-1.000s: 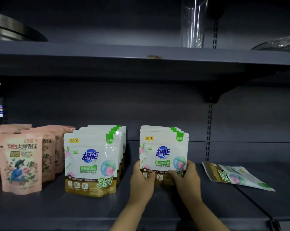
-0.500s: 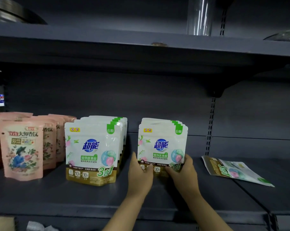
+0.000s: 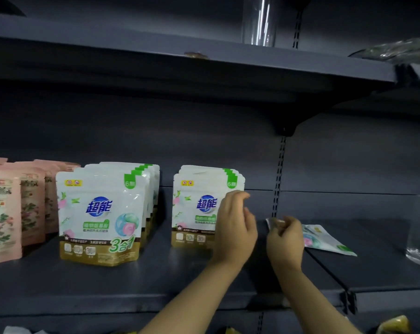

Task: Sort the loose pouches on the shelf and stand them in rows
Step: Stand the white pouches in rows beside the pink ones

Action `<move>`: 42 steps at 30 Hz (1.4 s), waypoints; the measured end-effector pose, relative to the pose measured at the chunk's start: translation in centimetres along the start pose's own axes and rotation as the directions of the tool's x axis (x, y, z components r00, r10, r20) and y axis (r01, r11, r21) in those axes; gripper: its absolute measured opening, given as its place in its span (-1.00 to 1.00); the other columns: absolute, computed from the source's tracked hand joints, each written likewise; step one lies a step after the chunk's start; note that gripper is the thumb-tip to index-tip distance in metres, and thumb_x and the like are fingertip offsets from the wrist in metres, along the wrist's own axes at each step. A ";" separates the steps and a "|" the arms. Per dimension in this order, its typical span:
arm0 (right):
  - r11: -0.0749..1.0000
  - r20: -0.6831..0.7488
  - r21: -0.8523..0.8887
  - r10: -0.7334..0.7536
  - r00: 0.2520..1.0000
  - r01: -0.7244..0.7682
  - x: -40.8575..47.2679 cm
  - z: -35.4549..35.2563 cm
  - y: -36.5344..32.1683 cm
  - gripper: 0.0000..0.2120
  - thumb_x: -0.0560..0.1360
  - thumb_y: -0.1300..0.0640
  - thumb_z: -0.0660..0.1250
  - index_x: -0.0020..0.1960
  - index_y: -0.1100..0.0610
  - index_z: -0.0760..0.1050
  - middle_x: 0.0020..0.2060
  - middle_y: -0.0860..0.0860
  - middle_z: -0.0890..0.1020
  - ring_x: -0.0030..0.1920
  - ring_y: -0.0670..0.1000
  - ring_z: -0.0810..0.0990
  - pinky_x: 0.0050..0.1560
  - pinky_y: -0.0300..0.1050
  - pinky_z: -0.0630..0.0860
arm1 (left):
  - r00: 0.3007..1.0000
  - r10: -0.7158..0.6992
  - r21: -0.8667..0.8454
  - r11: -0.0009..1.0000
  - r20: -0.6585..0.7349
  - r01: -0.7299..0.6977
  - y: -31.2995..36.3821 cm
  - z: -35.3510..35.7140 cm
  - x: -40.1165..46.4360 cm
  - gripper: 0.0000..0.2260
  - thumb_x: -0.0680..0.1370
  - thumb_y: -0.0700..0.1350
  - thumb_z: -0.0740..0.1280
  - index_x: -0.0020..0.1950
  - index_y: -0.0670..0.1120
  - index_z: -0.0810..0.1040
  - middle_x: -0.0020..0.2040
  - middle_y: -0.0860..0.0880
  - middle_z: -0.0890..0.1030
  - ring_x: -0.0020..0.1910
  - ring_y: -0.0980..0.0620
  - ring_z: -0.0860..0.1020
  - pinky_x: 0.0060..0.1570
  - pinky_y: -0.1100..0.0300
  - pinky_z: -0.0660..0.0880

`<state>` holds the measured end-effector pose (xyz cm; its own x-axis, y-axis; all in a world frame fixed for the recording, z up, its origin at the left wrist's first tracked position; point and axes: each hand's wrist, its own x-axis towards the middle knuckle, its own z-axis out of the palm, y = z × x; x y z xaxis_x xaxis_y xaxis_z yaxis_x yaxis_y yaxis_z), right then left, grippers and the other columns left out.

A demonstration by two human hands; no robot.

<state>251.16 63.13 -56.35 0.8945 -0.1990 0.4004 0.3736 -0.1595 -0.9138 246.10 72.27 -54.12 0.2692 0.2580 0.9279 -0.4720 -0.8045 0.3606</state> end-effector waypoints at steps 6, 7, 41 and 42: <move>0.997 -0.066 -0.004 0.079 0.995 -0.079 2.5 -4.2 1.2 -0.61 0.54 0.30 0.15 0.36 0.24 0.26 0.20 0.22 0.50 0.14 0.19 0.50 0.02 -0.06 0.41 | 0.903 -0.088 0.011 0.996 0.421 0.092 1.7 7.6 -0.6 -0.57 0.53 -0.22 0.23 0.39 -0.13 0.31 0.34 -0.07 0.40 0.34 -0.01 0.38 0.28 0.24 0.32; 0.995 -0.094 -0.005 0.099 0.991 -0.100 2.7 -4.8 1.6 -0.63 0.55 0.29 0.12 0.36 0.24 0.27 0.20 0.24 0.51 0.15 0.21 0.50 0.04 -0.05 0.40 | 0.866 -0.100 0.052 0.995 0.490 0.085 1.4 8.8 -0.9 -0.53 0.53 -0.18 0.25 0.43 -0.13 0.26 0.37 -0.08 0.37 0.37 -0.05 0.35 0.32 0.17 0.30; 0.597 0.217 0.709 0.321 0.922 -0.375 3.9 -8.6 2.3 -0.66 0.56 0.25 0.21 0.33 0.27 0.38 0.15 0.27 0.57 0.07 0.20 0.58 0.02 0.04 0.55 | 0.666 -0.009 -0.070 0.993 0.746 0.091 4.3 7.8 -2.0 -0.54 0.47 -0.05 0.27 0.38 0.02 0.37 0.32 0.01 0.49 0.27 0.02 0.46 0.25 0.16 0.43; 0.581 0.230 0.726 0.300 0.926 -0.368 3.9 -8.9 1.9 -0.66 0.56 0.25 0.20 0.33 0.26 0.39 0.16 0.26 0.57 0.08 0.20 0.59 0.01 0.03 0.57 | 0.674 -0.074 -0.096 0.973 0.735 0.211 4.6 7.5 -1.3 -0.54 0.46 -0.01 0.28 0.37 0.02 0.39 0.29 0.02 0.50 0.25 0.04 0.48 0.24 0.17 0.43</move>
<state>253.15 53.45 -55.94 0.9966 -0.0096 0.0813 0.0660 0.6821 -0.7283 249.83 64.24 -54.38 0.8332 -0.1593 0.5295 -0.4825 -0.6770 0.5557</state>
